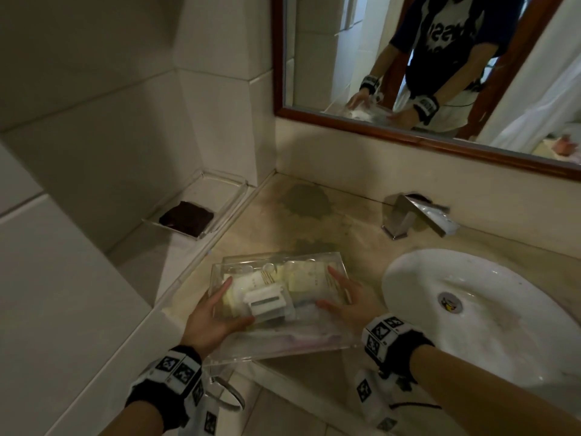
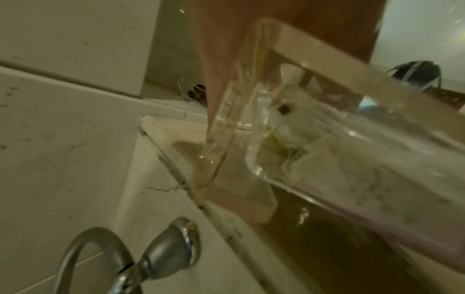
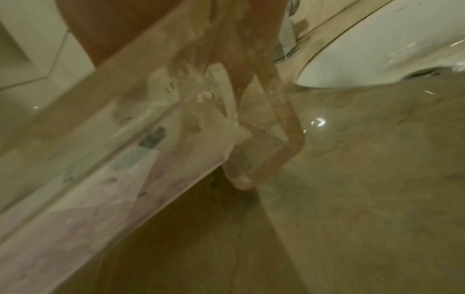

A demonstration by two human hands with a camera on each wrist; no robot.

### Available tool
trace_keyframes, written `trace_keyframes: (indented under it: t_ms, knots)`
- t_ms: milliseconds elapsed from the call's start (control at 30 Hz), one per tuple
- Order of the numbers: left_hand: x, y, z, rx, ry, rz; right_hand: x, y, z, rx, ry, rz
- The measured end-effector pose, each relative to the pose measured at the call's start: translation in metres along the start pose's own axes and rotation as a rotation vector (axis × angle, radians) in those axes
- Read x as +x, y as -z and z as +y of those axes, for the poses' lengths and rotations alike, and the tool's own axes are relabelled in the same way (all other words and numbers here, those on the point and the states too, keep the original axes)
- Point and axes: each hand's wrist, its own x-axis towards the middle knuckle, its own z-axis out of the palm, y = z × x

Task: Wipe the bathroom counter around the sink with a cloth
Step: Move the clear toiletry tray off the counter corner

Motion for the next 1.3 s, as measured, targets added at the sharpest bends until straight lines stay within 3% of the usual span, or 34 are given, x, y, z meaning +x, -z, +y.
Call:
trace_keyframes:
  t_ms: [300,567,900,1133,1300]
  knots:
    - [-0.010,-0.029,0.055,-0.039,-0.121,-0.107,-0.062,0.051,0.009,0.234,-0.010,0.202]
    - [-0.041,-0.117,0.137,0.066,-0.313,-0.285,-0.138,0.124,0.074,0.372,-0.118,0.437]
    - [-0.076,-0.315,0.235,0.163,-0.449,-0.500,-0.221,0.241,0.236,0.446,-0.270,0.654]
    - [-0.095,-0.479,0.295,0.214,-0.435,-0.621,-0.257,0.318,0.372,0.558,-0.350,0.722]
    - [-0.109,-0.562,0.316,0.276,-0.424,-0.698,-0.276,0.349,0.447,0.538,-0.471,0.690]
